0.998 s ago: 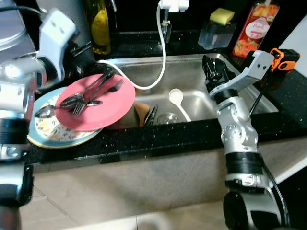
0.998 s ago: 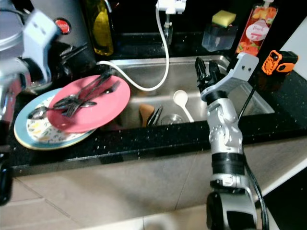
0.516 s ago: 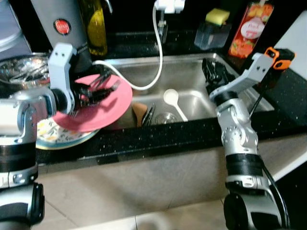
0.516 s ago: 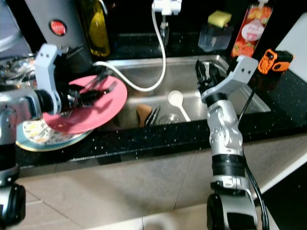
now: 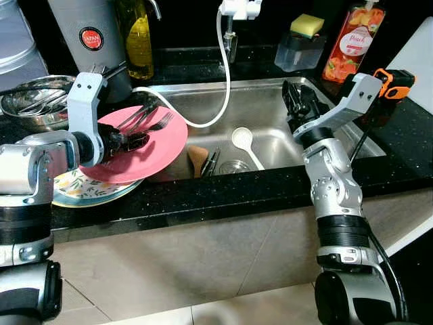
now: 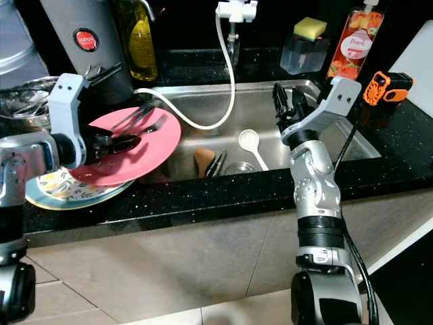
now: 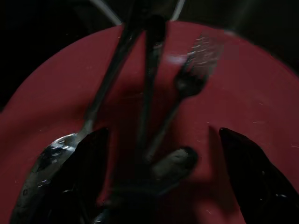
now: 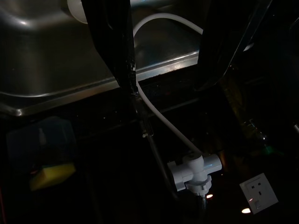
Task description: Kitchen organization
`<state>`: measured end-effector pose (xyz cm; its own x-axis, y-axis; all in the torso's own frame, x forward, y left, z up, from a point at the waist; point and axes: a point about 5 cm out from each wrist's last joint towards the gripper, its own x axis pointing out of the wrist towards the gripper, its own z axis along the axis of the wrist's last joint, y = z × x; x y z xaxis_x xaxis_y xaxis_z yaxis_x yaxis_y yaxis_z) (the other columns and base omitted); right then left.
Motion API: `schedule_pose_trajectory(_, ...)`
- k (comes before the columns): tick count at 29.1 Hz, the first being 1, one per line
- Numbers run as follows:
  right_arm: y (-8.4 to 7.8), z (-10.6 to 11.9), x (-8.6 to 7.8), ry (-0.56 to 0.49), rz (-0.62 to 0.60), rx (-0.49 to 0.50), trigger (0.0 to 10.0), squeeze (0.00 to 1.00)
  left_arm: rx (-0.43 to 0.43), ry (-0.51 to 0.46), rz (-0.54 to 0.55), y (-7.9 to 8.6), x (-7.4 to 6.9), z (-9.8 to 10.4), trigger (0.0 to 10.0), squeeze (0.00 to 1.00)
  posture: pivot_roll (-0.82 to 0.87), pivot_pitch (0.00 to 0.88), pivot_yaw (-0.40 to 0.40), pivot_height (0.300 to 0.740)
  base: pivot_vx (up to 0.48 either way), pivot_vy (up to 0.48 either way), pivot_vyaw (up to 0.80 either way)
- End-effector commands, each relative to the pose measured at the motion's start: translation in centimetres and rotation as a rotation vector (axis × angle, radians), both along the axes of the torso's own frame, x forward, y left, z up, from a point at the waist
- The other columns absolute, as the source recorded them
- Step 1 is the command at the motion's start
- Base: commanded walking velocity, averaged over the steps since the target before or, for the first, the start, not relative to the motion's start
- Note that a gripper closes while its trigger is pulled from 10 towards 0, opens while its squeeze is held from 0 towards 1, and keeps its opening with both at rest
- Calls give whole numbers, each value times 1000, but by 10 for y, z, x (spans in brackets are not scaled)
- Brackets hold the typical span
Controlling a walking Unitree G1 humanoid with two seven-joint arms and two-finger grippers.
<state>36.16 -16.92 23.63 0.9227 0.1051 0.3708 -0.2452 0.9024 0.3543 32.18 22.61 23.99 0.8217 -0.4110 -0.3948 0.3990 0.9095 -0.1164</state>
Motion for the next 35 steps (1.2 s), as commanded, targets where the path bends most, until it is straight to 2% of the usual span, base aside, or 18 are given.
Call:
schedule_pose_trajectory(1,-1,0,0,6,-1,-9,10000,0,24,2,16,6,3,1,7020,0,285,0,-40,740,0,0,0)
schedule_pose_trajectory(2,-1,0,0,6,-1,-9,10000,0,13,12,18,6,4,-1,2980,0,285,0,-40,740,0,0,0)
schedule_pose_trajectory(4,-1,0,0,4,0,-10,10000,0,-2,27,18,5,6,-5,2980,0,285,0,-40,740,0,0,0)
schedule_pose_trajectory(5,-1,0,0,4,0,-10,10000,0,-6,32,18,5,6,-6,2627,0,285,0,-40,740,0,0,0)
schedule_pose_trajectory(6,-1,0,-1,4,-2,-10,10000,0,-12,39,15,4,6,-8,0,0,285,0,-40,740,0,0,0)
schedule_pose_trajectory(11,-5,-1,-2,5,-13,-10,10000,0,-25,45,0,2,5,-11,0,0,285,0,-40,740,0,0,0)
schedule_pose_trajectory(20,-1,0,0,5,-5,-5,10000,0,-50,10,-20,0,4,1,0,0,284,0,-39,740,0,0,0)
schedule_pose_trajectory(22,-1,0,0,5,-3,-5,10000,0,-54,-1,-13,1,3,4,353,0,284,0,-39,740,0,0,0)
schedule_pose_trajectory(23,-1,0,0,5,-3,-5,10000,0,-59,-15,-3,2,3,7,1843,0,288,0,-42,740,0,0,0)
schedule_pose_trajectory(24,-1,0,1,5,-2,-4,10000,0,-67,-40,4,3,3,12,9216,0,288,0,-42,740,0,0,0)
schedule_pose_trajectory(25,-1,1,1,3,-1,-3,10000,0,-69,-99,11,3,2,21,10000,0,288,0,-42,740,0,0,0)
schedule_pose_trajectory(26,-1,1,1,3,-1,-3,10000,0,-69,-99,11,3,2,21,10000,0,288,0,-42,740,0,0,0)
schedule_pose_trajectory(28,0,2,0,-2,1,-1,10000,0,-69,-199,17,2,0,35,10000,0,287,0,-41,740,0,0,0)
schedule_pose_trajectory(29,0,2,0,-2,1,-1,10000,0,-69,-199,17,2,0,35,10000,0,287,0,-41,740,0,0,0)
schedule_pose_trajectory(30,1,3,0,-10,13,0,10000,0,-44,-277,6,-1,-2,44,10000,0,287,0,-41,740,0,0,0)
schedule_pose_trajectory(33,3,5,-1,-17,32,2,10000,0,-22,-332,-13,-5,-5,50,10000,0,289,0,-43,740,0,0,0)
schedule_pose_trajectory(34,9,7,-2,-22,89,22,10000,0,11,-377,-54,-11,-9,55,10000,0,289,0,-43,740,0,0,0)
schedule_pose_trajectory(35,21,11,-6,-26,205,75,10000,0,52,-401,-109,-19,-13,55,10000,0,289,0,-43,740,0,0,0)
